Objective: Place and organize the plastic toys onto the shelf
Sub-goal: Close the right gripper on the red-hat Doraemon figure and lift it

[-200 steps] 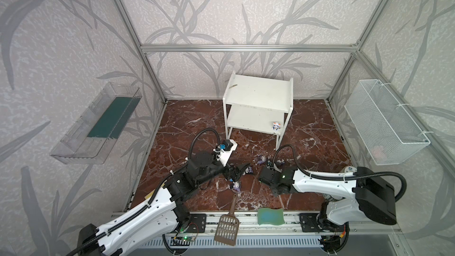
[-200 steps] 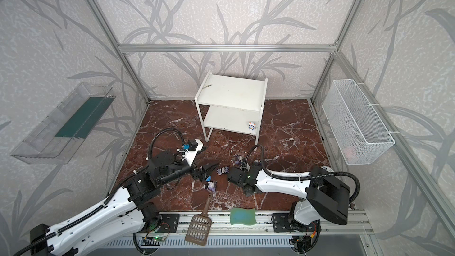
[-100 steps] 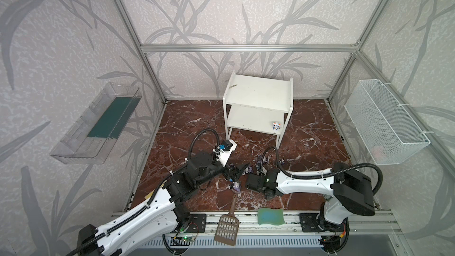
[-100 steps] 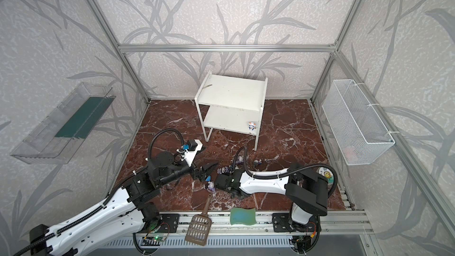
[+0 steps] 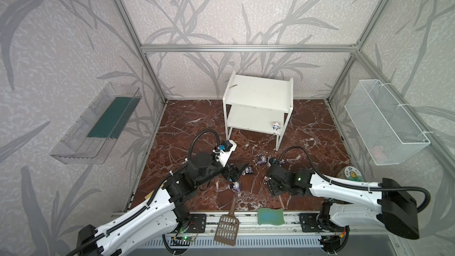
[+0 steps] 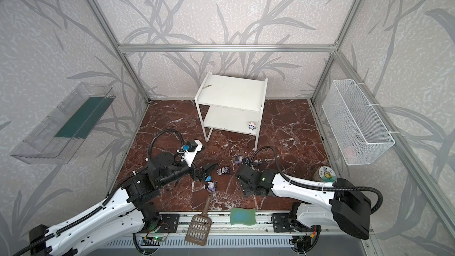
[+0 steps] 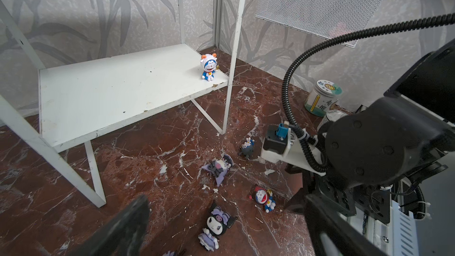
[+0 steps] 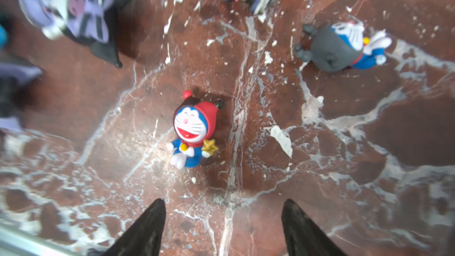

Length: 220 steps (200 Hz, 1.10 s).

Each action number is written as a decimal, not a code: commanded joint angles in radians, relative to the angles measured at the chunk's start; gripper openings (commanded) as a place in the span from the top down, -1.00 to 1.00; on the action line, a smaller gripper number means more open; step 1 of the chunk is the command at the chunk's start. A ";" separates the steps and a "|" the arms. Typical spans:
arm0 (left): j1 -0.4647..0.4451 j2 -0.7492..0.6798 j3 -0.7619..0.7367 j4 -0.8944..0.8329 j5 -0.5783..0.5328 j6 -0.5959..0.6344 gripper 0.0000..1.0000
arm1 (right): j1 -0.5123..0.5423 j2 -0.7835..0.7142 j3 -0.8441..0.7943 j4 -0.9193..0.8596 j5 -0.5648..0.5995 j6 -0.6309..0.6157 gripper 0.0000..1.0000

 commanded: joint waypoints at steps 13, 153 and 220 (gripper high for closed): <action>-0.004 -0.012 0.013 0.003 -0.003 0.010 -0.99 | -0.080 -0.081 -0.077 0.190 -0.179 0.008 -0.46; -0.008 -0.022 0.022 -0.015 -0.002 0.003 -0.99 | -0.168 0.178 -0.104 0.412 -0.341 0.008 -0.02; -0.011 -0.015 0.026 -0.021 -0.006 0.005 -0.99 | -0.163 0.175 -0.091 0.355 -0.315 -0.031 0.15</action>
